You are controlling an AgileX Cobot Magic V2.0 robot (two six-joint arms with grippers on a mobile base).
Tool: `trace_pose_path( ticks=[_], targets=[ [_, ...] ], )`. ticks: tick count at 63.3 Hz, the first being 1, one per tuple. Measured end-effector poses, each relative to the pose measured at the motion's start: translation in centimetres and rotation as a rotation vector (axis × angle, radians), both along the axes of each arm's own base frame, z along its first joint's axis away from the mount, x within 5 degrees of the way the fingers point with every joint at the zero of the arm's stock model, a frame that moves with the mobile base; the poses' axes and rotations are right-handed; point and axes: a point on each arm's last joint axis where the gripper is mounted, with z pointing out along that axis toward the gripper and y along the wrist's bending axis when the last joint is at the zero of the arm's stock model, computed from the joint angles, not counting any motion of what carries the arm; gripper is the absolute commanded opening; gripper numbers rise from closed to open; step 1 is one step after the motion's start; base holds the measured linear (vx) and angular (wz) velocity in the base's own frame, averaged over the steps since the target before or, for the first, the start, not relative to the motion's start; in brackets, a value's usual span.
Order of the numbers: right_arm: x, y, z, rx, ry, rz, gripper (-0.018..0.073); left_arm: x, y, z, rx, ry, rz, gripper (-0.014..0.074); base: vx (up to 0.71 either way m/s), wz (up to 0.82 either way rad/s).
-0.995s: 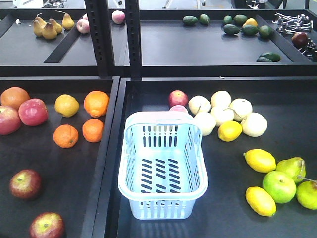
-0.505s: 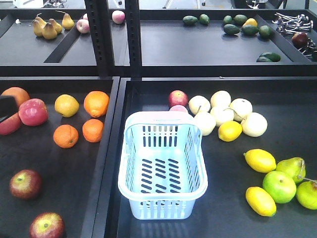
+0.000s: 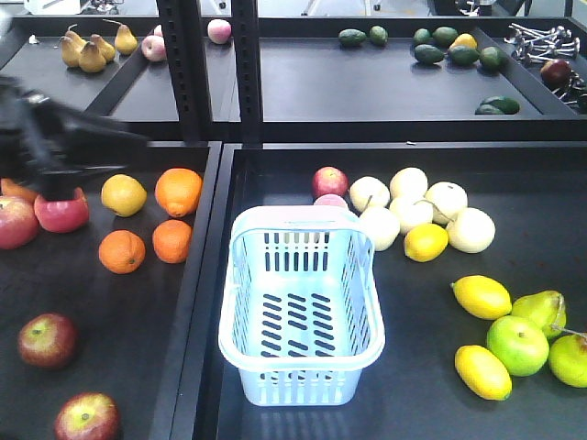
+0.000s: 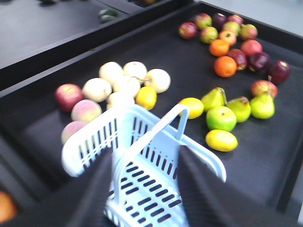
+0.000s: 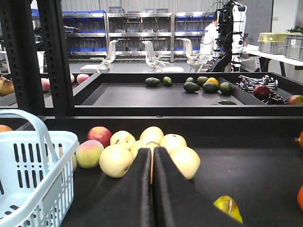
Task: Pick three apples into basket with both arms
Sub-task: 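Reach the left gripper over the basket handle, then close the left gripper on the basket handle and lift the basket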
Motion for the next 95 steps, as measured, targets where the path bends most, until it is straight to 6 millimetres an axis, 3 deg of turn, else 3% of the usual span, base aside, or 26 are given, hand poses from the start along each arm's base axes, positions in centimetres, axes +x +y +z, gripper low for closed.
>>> trace_pose_path(
  ticks=[8,22,33,70,95],
  targets=[
    [0.0,0.0,0.0,0.000,0.000,0.000,-0.0007,2.3,-2.7,-0.6,0.050,-0.008,-0.105,0.0612,0.00,0.00],
    [0.0,0.0,0.0,0.000,0.000,0.000,-0.0007,6.0,-7.4,-4.4,0.289,0.004,-0.264,0.0574,0.00,0.00],
    [0.0,0.0,0.0,0.000,0.000,0.000,-0.0007,7.6,-9.7,-6.3,0.409,-0.013,-0.331,0.0555,0.00,0.00],
    [0.0,0.0,0.0,0.000,0.000,0.000,-0.0007,10.6,-10.5,-9.4,0.481,-0.012,-0.300,0.0555,0.00,0.00],
    [0.0,0.0,0.0,0.000,0.000,0.000,-0.0007,12.4,-11.0,-13.7,0.504,0.066,-0.298,0.0555,0.00,0.00]
  ],
)
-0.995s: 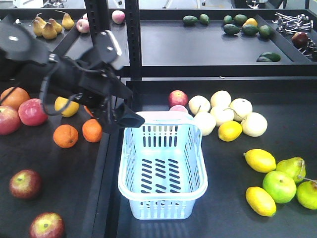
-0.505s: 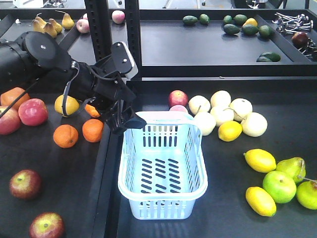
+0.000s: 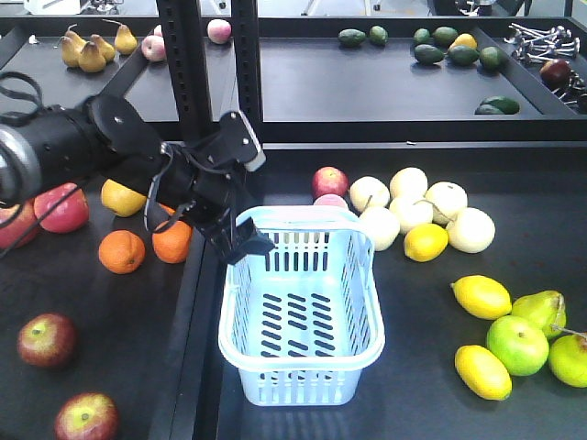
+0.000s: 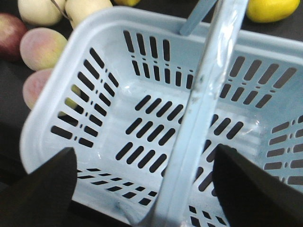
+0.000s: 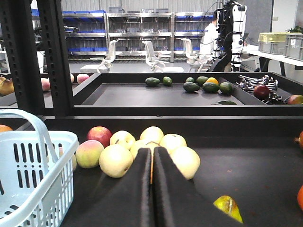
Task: Pick three apples into basket with both arms
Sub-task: 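Close the left gripper on the basket handle and lift the basket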
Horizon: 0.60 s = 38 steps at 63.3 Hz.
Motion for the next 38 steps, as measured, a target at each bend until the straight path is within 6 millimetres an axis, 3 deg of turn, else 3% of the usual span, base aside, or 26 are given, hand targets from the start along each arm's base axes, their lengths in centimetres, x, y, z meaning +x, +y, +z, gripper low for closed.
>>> trace_pose_path(
  ticks=[10,16,23,35,38],
  targets=[
    [0.0,0.0,0.0,0.000,0.000,0.000,-0.0007,0.5,-0.2,-1.8,0.015,0.036,0.003,0.0540,0.00,0.00],
    [0.0,0.0,0.0,0.000,0.000,0.000,-0.0007,0.6,-0.2,-2.1,0.017,0.043,0.004,0.0472,0.00,0.00],
    [0.0,0.0,0.0,0.000,0.000,0.000,-0.0007,0.6,-0.2,-2.1,0.011,0.055,0.019,0.0329,0.00,0.00],
    [0.0,0.0,0.0,0.000,0.000,0.000,-0.0007,0.4,-0.2,-2.1,0.006,0.087,0.037,-0.0003,0.00,0.00],
    [0.0,0.0,0.0,0.000,0.000,0.000,-0.0007,0.4,-0.2,-1.9,0.009,0.079,0.029,-0.0009,0.00,0.00]
  ],
)
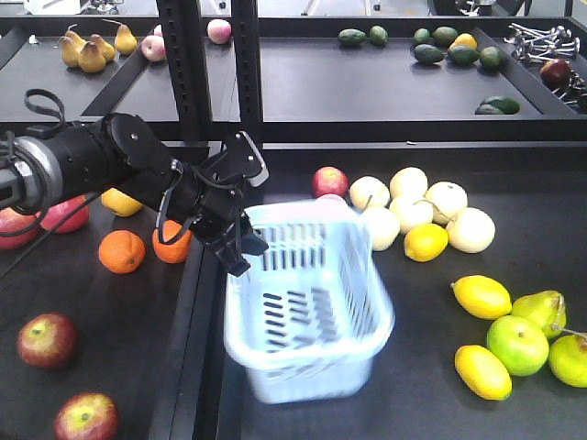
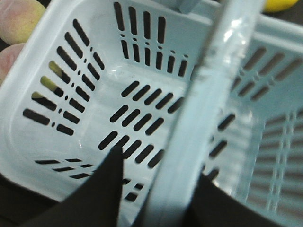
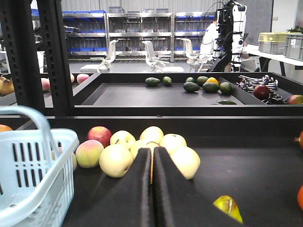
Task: Pick three apples into basket with both arms
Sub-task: 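Close the left gripper on the basket handle and lift the basket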
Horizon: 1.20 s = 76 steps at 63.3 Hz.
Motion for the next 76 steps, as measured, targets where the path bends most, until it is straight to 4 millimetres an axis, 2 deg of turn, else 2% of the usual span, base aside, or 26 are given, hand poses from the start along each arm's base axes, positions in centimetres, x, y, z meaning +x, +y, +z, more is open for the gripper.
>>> trace_pose_path(
  ticks=[9,16,21,26,33,41,48,55,69,76],
  targets=[
    [0.0,0.0,0.0,0.000,0.000,0.000,-0.0007,-0.7,0.1,2.0,-0.040,-0.006,0.017,-0.0008,0.00,0.00],
    [0.0,0.0,0.0,0.000,0.000,0.000,-0.0007,-2.0,0.3,4.9,-0.101,0.003,0.044,-0.0008,0.00,0.00],
    [0.0,0.0,0.0,0.000,0.000,0.000,-0.0007,-3.2,0.6,7.8,-0.170,0.002,0.094,-0.0008,0.00,0.00],
    [0.0,0.0,0.0,0.000,0.000,0.000,-0.0007,-5.0,1.0,11.0,-0.232,0.005,0.141,-0.0008,0.00,0.00],
    [0.0,0.0,0.0,0.000,0.000,0.000,-0.0007,-7.7,2.1,14.3,-0.254,0.023,0.176,-0.0008,0.00,0.00],
    [0.0,0.0,0.0,0.000,0.000,0.000,-0.0007,-11.1,3.7,16.8,-0.220,0.038,0.215,-0.0008,0.00,0.00],
    [0.0,0.0,0.0,0.000,0.000,0.000,-0.0007,-14.6,5.5,17.8,-0.205,0.027,0.287,-0.0008,0.00,0.00],
    [0.0,0.0,0.0,0.000,0.000,0.000,-0.0007,-18.0,7.2,17.6,-0.218,0.010,0.347,-0.0008,0.00,0.00],
    [0.0,0.0,0.0,0.000,0.000,0.000,-0.0007,-23.9,9.7,15.2,-0.288,-0.025,0.424,-0.0008,0.00,0.00],
    [0.0,0.0,0.0,0.000,0.000,0.000,-0.0007,-25.9,10.5,13.8,-0.304,-0.029,0.445,-0.0008,0.00,0.00]
  ],
)
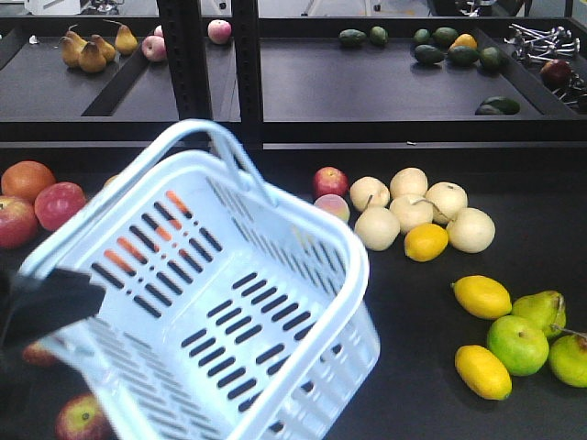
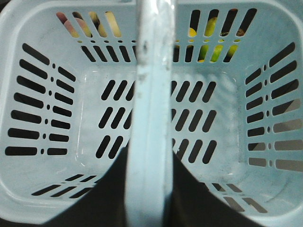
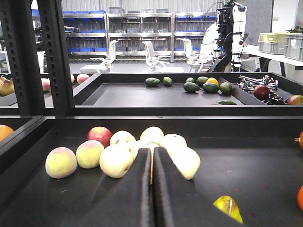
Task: Pick three apples into basket with both arms
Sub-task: 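Close the left gripper on the basket handle and lift the basket, then drive the base away from the table carrying the basket in the left gripper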
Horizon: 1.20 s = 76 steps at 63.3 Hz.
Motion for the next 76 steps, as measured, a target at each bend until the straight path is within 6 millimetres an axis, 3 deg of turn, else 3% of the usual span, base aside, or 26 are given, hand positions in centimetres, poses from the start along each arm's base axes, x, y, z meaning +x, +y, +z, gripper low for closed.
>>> trace_pose_path(
  ticks=[9,18,76],
  targets=[
    [0.0,0.0,0.0,0.000,0.000,0.000,-0.0007,-1.6,0.6,-1.1,-0.003,-0.005,0.002,-0.0008,0.00,0.00],
    [0.0,0.0,0.0,0.000,0.000,0.000,-0.0007,-2.3,0.9,-1.0,-0.011,-0.025,0.001,-0.0008,0.00,0.00],
    [0.0,0.0,0.0,0.000,0.000,0.000,-0.0007,-2.4,0.9,-0.9,-0.014,-0.031,0.003,-0.0008,0.00,0.00]
  ],
)
